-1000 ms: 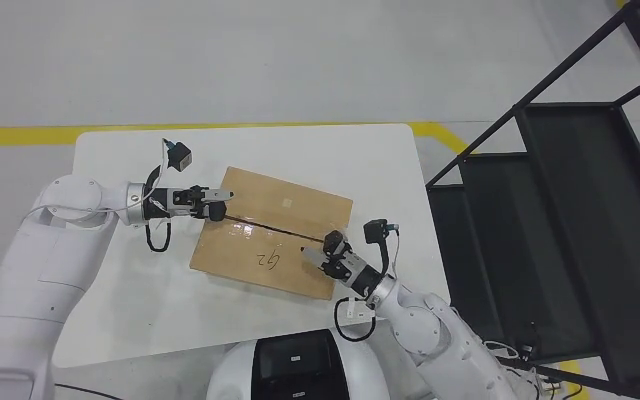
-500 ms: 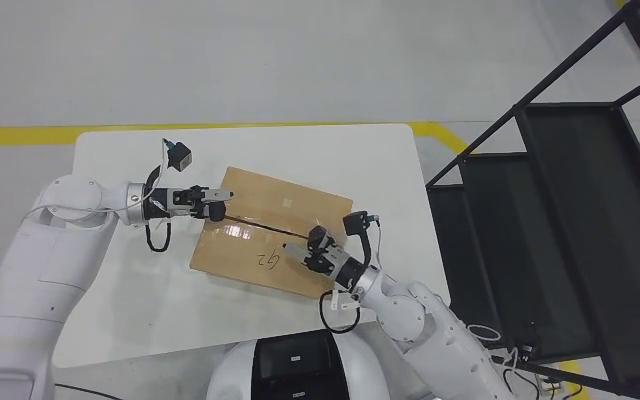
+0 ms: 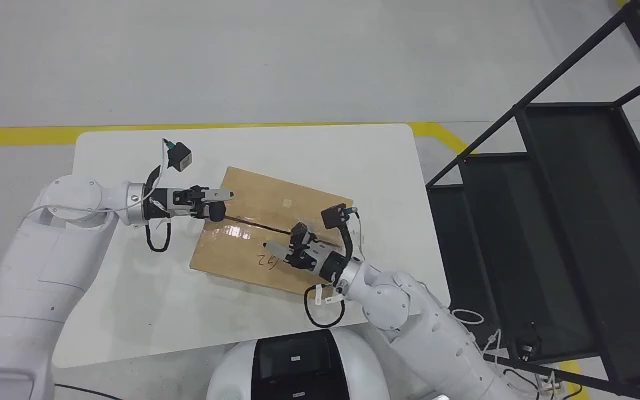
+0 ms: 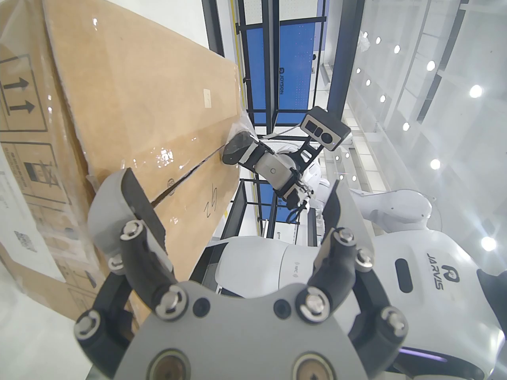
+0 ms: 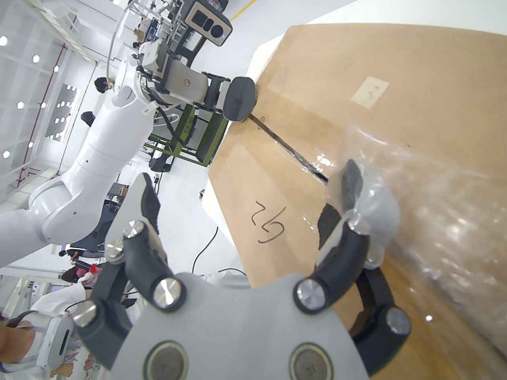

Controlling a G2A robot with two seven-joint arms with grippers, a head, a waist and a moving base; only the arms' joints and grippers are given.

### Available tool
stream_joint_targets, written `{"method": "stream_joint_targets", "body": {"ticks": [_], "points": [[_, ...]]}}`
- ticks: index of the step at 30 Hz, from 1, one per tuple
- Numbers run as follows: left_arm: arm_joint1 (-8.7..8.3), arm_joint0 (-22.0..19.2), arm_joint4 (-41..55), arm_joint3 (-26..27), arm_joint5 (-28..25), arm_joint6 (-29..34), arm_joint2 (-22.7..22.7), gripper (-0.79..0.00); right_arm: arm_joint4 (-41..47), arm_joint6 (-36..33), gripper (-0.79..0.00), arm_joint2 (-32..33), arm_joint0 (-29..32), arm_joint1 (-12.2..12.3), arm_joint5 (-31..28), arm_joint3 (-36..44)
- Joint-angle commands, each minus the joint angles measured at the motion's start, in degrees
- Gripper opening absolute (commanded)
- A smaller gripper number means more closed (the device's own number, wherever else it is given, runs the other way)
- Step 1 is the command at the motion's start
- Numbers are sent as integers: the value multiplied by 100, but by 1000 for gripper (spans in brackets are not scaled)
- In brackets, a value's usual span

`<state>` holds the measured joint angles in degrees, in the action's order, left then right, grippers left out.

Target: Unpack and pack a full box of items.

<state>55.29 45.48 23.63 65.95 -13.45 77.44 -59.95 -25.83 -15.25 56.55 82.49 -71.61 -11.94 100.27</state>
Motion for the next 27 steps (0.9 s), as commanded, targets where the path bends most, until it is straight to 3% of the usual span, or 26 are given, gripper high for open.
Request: {"method": "stream_joint_targets", "body": {"ticks": [1,16,27], "points": [[-4,87,-66,120,37,-180,-4,0,12,-38,0,-74,-89,-21,20,-62],[-60,271,-159,384,159,-237,-167,0,51,-299,0,-418,-590,-142,59,-210],[-49,286,-316,405,275,-384,-126,0,-100,-410,0,-152,-147,-53,146,392]]}}
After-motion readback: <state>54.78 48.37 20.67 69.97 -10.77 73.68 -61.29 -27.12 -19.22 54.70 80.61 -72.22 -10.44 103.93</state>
